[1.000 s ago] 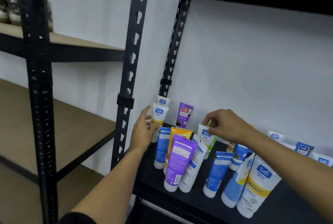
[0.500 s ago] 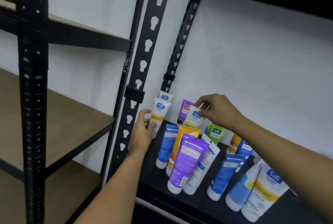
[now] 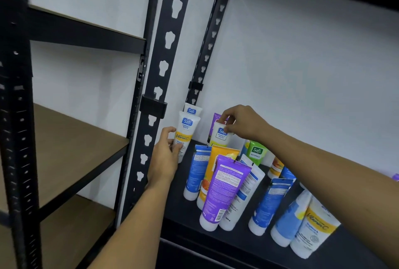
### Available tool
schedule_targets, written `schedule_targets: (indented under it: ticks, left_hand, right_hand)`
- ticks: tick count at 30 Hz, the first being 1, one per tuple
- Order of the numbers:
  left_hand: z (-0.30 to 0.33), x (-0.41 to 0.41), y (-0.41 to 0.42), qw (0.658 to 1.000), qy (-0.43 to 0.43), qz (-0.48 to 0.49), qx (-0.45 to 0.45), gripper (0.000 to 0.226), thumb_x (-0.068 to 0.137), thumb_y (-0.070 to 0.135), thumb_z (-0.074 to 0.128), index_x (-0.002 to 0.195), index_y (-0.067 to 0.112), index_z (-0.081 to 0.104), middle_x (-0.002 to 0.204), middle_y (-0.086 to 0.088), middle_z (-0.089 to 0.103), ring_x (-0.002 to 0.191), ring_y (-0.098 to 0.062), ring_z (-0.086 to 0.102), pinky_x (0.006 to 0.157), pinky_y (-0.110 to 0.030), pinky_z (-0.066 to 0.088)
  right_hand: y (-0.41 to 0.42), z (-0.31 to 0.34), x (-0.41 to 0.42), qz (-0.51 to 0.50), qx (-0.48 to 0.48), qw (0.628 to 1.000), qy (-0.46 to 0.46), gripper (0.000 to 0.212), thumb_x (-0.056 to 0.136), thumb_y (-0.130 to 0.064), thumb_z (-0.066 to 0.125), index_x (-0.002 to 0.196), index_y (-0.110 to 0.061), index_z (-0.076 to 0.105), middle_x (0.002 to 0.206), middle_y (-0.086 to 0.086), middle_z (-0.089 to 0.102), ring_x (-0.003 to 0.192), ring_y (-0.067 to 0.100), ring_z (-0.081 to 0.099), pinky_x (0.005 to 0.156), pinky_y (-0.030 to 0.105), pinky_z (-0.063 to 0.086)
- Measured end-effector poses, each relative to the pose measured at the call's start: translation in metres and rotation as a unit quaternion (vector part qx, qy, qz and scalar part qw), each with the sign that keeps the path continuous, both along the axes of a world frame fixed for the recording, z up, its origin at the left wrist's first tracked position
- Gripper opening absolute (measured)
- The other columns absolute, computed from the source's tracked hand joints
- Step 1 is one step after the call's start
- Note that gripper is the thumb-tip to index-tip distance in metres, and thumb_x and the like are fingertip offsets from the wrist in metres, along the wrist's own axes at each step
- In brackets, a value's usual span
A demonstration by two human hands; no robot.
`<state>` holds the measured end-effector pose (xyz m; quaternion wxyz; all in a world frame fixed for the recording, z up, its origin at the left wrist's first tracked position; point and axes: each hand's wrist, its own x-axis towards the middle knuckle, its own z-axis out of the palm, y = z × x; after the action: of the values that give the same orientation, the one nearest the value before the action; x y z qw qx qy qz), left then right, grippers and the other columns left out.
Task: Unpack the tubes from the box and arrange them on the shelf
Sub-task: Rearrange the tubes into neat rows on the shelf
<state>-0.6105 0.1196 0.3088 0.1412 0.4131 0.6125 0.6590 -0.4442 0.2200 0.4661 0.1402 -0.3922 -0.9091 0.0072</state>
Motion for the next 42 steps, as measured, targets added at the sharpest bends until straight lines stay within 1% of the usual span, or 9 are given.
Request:
schedule_targets:
  ticks: [4,9,14,24,27,30,34,39,42]
  left_hand:
    - [-0.001,0.0,0.0,1.0,0.017,0.011,-0.003,0.039,0.097,0.019,0.06,0.131,0.03,0.044,0.106,0.009,0.056,0.095,-0.009,0.058,0.063,-0.013,0.041]
    - [0.001,0.001,-0.001,0.999,0.025,0.018,-0.011,0.04,0.097,0.019,0.06,0.132,0.028,0.043,0.107,0.009,0.055,0.097,-0.01,0.058,0.064,-0.015,0.043]
    - [0.002,0.002,-0.002,0.999,0.025,0.018,-0.011,0.041,0.097,0.019,0.06,0.132,0.028,0.043,0.106,0.009,0.055,0.096,-0.01,0.057,0.064,-0.017,0.044]
    - [0.003,0.002,-0.002,0.999,0.036,0.019,-0.029,0.041,0.096,0.02,0.061,0.132,0.029,0.043,0.108,0.01,0.057,0.091,-0.005,0.056,0.061,-0.014,0.041]
    - [0.003,0.003,-0.002,0.999,0.034,0.018,-0.031,0.041,0.097,0.02,0.061,0.132,0.029,0.043,0.114,0.006,0.06,0.092,-0.005,0.056,0.061,-0.013,0.041]
    - [0.003,0.002,-0.002,0.999,0.032,0.017,-0.034,0.042,0.096,0.019,0.061,0.133,0.029,0.043,0.12,0.001,0.063,0.094,-0.006,0.056,0.063,-0.014,0.042]
    - [0.003,0.002,-0.002,0.999,0.033,0.019,-0.039,0.043,0.096,0.018,0.061,0.134,0.029,0.043,0.126,-0.003,0.062,0.099,-0.007,0.054,0.072,-0.019,0.045]
    - [0.002,0.002,0.0,0.998,0.039,0.024,-0.044,0.043,0.096,0.02,0.061,0.134,0.029,0.042,0.128,-0.002,0.062,0.1,-0.006,0.053,0.063,-0.01,0.038]
    - [0.001,0.001,0.002,0.998,0.038,0.026,-0.043,0.043,0.096,0.02,0.061,0.134,0.029,0.042,0.127,-0.002,0.062,0.1,-0.007,0.054,0.064,-0.011,0.039]
  right_hand:
    - [-0.001,0.001,-0.002,0.006,0.002,1.0,-0.001,0.027,0.084,-0.01,0.077,0.11,-0.011,0.072,0.113,0.009,0.07,0.097,0.018,0.064,0.079,0.03,0.053]
    - [-0.002,-0.002,-0.006,0.008,0.008,1.0,0.001,0.027,0.085,-0.009,0.075,0.111,-0.01,0.071,0.115,0.007,0.069,0.092,0.012,0.058,0.067,0.018,0.046]
    - [0.0,-0.004,-0.005,0.001,0.01,1.0,-0.003,0.029,0.086,-0.01,0.075,0.114,-0.01,0.069,0.121,0.008,0.067,0.095,0.013,0.057,0.077,0.026,0.049]
    - [0.0,-0.006,-0.003,0.001,0.018,1.0,0.008,0.029,0.087,-0.012,0.074,0.115,-0.015,0.066,0.127,0.007,0.063,0.098,0.013,0.059,0.07,0.02,0.049]
    - [0.0,-0.004,-0.002,-0.003,0.018,1.0,0.006,0.03,0.087,-0.012,0.074,0.116,-0.015,0.066,0.126,0.007,0.064,0.097,0.013,0.058,0.073,0.023,0.05]
    - [-0.001,-0.003,-0.001,-0.009,0.019,1.0,0.006,0.03,0.088,-0.013,0.073,0.117,-0.015,0.066,0.128,0.007,0.063,0.104,0.017,0.061,0.076,0.027,0.052]
    - [-0.002,-0.003,-0.001,-0.007,0.02,1.0,0.006,0.028,0.089,-0.014,0.072,0.116,-0.015,0.065,0.128,0.008,0.063,0.108,0.02,0.063,0.07,0.023,0.05]
    - [-0.002,-0.007,0.002,-0.016,0.037,0.999,0.006,0.025,0.091,-0.021,0.069,0.116,-0.017,0.065,0.126,0.007,0.066,0.104,0.021,0.065,0.076,0.031,0.056]
    - [-0.003,-0.006,0.005,-0.017,0.042,0.999,0.017,0.025,0.093,-0.023,0.067,0.117,-0.019,0.063,0.124,0.006,0.067,0.103,0.02,0.065,0.077,0.033,0.058]
